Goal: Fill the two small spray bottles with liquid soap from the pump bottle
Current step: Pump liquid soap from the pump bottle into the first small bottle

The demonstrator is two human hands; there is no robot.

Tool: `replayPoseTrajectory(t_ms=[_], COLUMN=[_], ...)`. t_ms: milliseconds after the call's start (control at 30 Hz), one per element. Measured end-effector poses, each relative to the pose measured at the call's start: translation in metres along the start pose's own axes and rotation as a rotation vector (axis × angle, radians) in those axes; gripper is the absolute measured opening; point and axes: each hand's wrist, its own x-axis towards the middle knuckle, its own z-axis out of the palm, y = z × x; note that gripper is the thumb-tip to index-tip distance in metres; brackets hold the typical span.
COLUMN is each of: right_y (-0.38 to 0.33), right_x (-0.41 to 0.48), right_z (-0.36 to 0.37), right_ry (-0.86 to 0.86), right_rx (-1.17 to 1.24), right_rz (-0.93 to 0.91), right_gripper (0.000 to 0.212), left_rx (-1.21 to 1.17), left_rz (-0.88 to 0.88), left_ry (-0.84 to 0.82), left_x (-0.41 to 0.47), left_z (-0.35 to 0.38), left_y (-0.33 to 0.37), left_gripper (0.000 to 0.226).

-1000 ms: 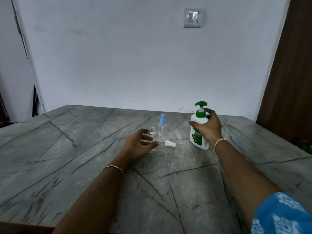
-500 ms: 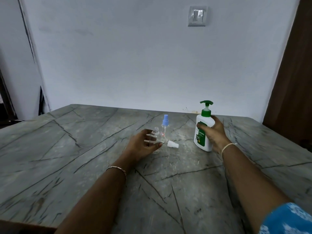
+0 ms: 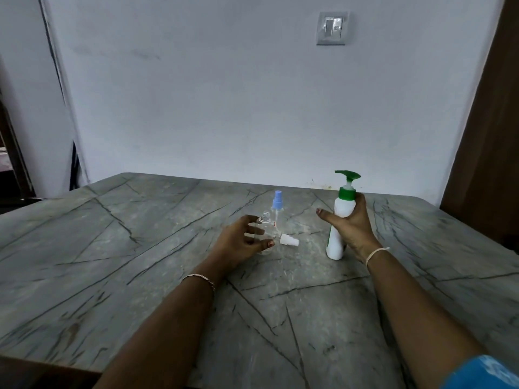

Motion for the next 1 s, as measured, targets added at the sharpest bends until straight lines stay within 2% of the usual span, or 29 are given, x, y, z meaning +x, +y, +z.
replayPoseTrajectory(t_ms=[167, 333, 433, 600, 733, 833, 1000], right_y=[-0.005, -0.018, -0.026, -0.038, -0.039, -0.032, -0.027], right_x=[-0.002, -0.01, -0.016, -0.023, -0.027, -0.03, -0.032], right_z=[-0.002, 0.0, 0.005, 0.013, 0.022, 0.03, 0.035], right_ry=[-0.035, -0.19, -0.27, -0.404, -0.515, -0.524, -0.563], right_rx=[-0.225, -0.286, -0.417, -0.566, -0.746, -0.812, -0.837], right_rz=[-0.107, -0.269, -0.382, -0.488, -0.545, -0.567, -0.552], right_gripper=[0.066, 0.11, 0.121, 0.122, 0.112, 0.102, 0.1], left_rx=[0.006, 0.023, 0.049, 0.042, 0.027, 0.03, 0.023], left_rz=[0.001, 0.0, 0.0, -0.005, -0.008, -0.005, -0.022], left_ry=[-0.011, -0.011, -0.017, -0.026, -0.023, -0.021, 0.015], left_x=[0.001, 0.001, 0.001, 0.002, 0.002, 0.001, 0.003], left_z=[0.0, 0.0, -0.001, -0.003, -0.004, -0.004, -0.001], left_y=[-0.001, 0.0, -0.002, -0.004, -0.002, 0.001, 0.0], left_gripper=[0.055, 0.056, 0.057, 0.057, 0.056, 0.054, 0.052])
